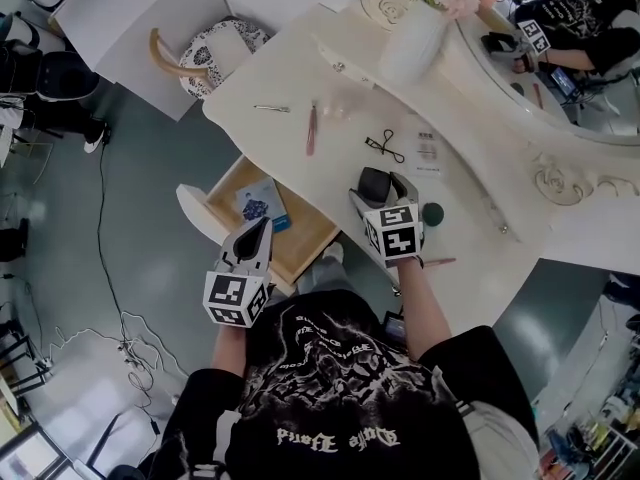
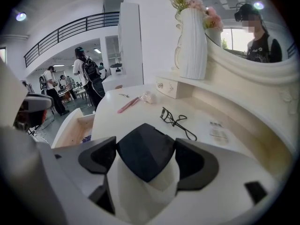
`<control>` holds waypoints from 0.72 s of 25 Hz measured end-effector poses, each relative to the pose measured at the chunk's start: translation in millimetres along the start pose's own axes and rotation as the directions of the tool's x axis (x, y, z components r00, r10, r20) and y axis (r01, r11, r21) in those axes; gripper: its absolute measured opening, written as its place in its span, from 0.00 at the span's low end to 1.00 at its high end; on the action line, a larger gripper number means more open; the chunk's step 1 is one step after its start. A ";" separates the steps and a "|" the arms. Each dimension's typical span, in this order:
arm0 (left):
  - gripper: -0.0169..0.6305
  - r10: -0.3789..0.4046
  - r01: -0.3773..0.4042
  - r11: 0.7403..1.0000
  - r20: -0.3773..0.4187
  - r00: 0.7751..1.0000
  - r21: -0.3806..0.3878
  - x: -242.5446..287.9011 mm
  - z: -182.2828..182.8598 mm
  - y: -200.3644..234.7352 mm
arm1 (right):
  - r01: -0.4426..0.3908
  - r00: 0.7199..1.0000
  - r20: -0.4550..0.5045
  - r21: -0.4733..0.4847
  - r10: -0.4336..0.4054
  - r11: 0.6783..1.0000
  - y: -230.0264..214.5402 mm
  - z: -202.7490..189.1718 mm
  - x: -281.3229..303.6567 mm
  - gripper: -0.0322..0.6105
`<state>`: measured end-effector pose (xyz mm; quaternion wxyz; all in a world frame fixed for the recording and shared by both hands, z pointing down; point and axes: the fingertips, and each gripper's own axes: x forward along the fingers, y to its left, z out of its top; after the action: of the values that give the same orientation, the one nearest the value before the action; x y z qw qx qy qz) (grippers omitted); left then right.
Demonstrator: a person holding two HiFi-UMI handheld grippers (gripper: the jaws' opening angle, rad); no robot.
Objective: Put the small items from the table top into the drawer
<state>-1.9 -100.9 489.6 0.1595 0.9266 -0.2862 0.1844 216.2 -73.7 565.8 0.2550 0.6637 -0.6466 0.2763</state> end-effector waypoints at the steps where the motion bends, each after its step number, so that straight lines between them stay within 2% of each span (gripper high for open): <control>1: 0.05 0.001 -0.001 1.000 0.001 1.000 -0.001 -0.6 -0.1 1.5 | -0.008 1.000 0.005 -0.008 0.008 1.000 4.0 2.4 -0.5 0.67; 12: 0.05 0.029 -0.029 0.999 0.011 1.000 -0.023 -10.9 -1.3 19.0 | -0.097 0.994 0.030 -0.110 0.101 0.989 56.3 27.2 3.1 0.67; 18: 0.05 0.064 -0.063 0.997 0.023 0.998 -0.043 -19.9 -4.0 30.8 | -0.170 0.984 0.030 -0.174 0.178 0.970 92.5 34.5 8.7 0.67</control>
<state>-36.3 -114.0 490.3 0.1699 0.9157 -0.3212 0.1720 125.1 -107.1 545.4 0.2712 0.5863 -0.7291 0.2262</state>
